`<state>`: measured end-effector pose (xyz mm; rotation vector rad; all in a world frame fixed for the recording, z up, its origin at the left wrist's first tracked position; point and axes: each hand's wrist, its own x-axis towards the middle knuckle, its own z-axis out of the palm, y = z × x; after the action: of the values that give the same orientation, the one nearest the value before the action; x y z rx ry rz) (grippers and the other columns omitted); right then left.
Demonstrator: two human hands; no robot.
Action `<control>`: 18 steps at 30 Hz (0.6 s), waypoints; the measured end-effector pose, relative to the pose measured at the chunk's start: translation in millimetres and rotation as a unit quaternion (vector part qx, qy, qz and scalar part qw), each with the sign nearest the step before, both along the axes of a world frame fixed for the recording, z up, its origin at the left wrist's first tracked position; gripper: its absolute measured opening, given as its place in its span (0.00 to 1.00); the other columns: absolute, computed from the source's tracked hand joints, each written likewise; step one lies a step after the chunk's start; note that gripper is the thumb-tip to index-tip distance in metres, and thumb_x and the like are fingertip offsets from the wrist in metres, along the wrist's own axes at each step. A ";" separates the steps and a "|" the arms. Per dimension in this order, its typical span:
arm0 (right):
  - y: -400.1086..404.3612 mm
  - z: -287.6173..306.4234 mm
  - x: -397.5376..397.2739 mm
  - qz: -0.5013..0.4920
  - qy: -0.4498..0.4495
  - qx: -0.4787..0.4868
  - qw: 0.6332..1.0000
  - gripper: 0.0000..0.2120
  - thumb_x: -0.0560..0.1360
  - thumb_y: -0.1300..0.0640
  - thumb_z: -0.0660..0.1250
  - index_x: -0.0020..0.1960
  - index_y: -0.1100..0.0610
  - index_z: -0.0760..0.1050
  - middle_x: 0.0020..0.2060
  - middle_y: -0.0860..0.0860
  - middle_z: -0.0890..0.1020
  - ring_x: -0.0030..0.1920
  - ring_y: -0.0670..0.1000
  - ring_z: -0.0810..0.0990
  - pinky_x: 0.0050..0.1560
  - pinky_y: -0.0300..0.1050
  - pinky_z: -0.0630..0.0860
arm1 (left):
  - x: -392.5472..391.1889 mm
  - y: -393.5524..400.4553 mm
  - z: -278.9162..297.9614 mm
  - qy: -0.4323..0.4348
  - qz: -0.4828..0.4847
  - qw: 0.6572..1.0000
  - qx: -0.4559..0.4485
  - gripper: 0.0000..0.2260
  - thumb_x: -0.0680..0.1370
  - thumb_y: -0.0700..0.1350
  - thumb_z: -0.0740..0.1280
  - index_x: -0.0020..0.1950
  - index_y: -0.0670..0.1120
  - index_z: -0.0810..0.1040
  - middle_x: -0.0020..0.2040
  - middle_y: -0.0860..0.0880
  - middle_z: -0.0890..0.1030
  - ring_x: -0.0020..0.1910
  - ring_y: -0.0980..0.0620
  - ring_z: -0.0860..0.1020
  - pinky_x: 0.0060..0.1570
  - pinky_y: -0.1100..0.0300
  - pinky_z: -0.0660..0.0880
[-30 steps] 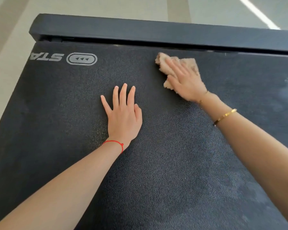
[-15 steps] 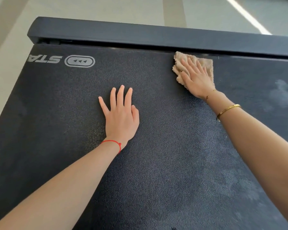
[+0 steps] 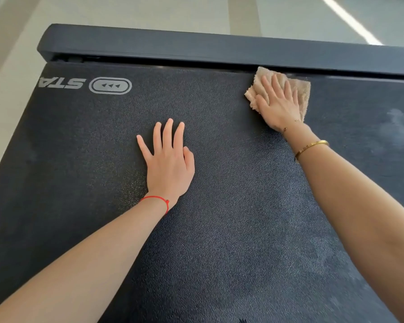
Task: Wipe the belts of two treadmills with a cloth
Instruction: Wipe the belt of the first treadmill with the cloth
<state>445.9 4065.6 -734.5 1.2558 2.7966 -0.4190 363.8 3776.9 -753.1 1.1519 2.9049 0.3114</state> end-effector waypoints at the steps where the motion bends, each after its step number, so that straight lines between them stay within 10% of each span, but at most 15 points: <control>1: -4.8 0.5 4.8 0.006 0.001 0.000 1.000 0.28 0.82 0.43 0.45 0.80 0.43 0.44 0.80 0.47 0.45 0.80 0.55 0.40 0.78 0.56 0.36 | 0.0 -0.4 0.1 0.001 0.000 1.000 0.001 0.27 0.80 0.51 0.47 0.80 0.50 0.59 0.80 0.47 0.60 0.79 0.44 0.56 0.74 0.30 0.50; 18: -132.7 3.9 132.2 0.198 0.017 0.011 0.980 0.28 0.81 0.38 0.45 0.79 0.38 0.44 0.79 0.39 0.46 0.80 0.50 0.42 0.78 0.51 0.40 | -0.1 -1.1 0.5 0.001 -0.002 1.000 0.012 0.25 0.82 0.49 0.52 0.80 0.49 0.58 0.81 0.46 0.58 0.80 0.43 0.54 0.74 0.30 0.48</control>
<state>578.1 3932.9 -730.6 0.6683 2.9828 -0.3843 363.7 3775.8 -752.7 1.1626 2.9081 0.3469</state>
